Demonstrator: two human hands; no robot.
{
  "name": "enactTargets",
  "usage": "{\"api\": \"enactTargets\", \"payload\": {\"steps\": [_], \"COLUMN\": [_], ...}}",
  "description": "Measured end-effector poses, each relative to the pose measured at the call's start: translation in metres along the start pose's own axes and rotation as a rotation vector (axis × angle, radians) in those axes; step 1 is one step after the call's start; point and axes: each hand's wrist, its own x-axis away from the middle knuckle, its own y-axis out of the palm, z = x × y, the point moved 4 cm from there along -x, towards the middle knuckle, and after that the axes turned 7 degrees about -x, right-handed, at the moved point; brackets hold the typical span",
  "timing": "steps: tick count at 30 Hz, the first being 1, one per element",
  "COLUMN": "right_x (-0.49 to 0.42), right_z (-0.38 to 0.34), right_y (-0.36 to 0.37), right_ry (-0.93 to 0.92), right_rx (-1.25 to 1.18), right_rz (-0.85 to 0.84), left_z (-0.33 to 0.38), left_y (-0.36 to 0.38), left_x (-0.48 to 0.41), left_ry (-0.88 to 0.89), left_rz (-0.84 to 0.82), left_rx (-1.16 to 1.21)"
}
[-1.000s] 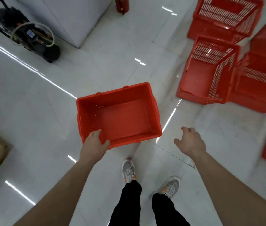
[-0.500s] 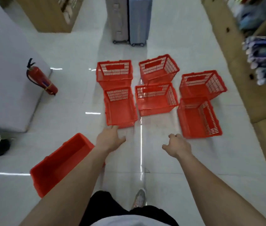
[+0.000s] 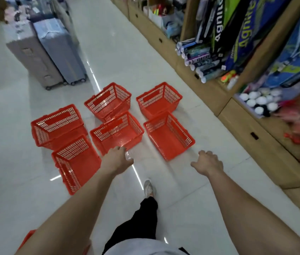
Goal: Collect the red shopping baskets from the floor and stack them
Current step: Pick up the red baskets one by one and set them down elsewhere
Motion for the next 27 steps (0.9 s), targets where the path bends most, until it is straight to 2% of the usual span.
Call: {"api": "enactTargets", "payload": {"steps": [9,15,18,21,27], "right_x": [-0.139,-0.22,-0.263,-0.324,-0.453], "right_z": [0.012,-0.001,0.006,0.026,0.072], "right_y": [-0.075,-0.1,-0.086,-0.05,0.054], "right_ry": [0.136,0.104,0.095,0.122,0.248], "right_rx": [-0.055,-0.173,-0.2,-0.213,-0.285], "right_rz": [-0.033,-0.031,-0.079,-0.203,-0.33], "left_z": [0.052,0.092,0.118,0.143,0.16], "left_y": [-0.019,-0.032,-0.029,-0.011,0.07], "left_x": [-0.179,-0.267,-0.312,-0.372,-0.512], "left_ry": [0.056,0.083,0.092,0.074,0.011], "left_rz": [-0.099,-0.155,-0.162,-0.165,-0.209], "left_rx": [-0.045,-0.119,-0.089,-0.074,-0.096]}}
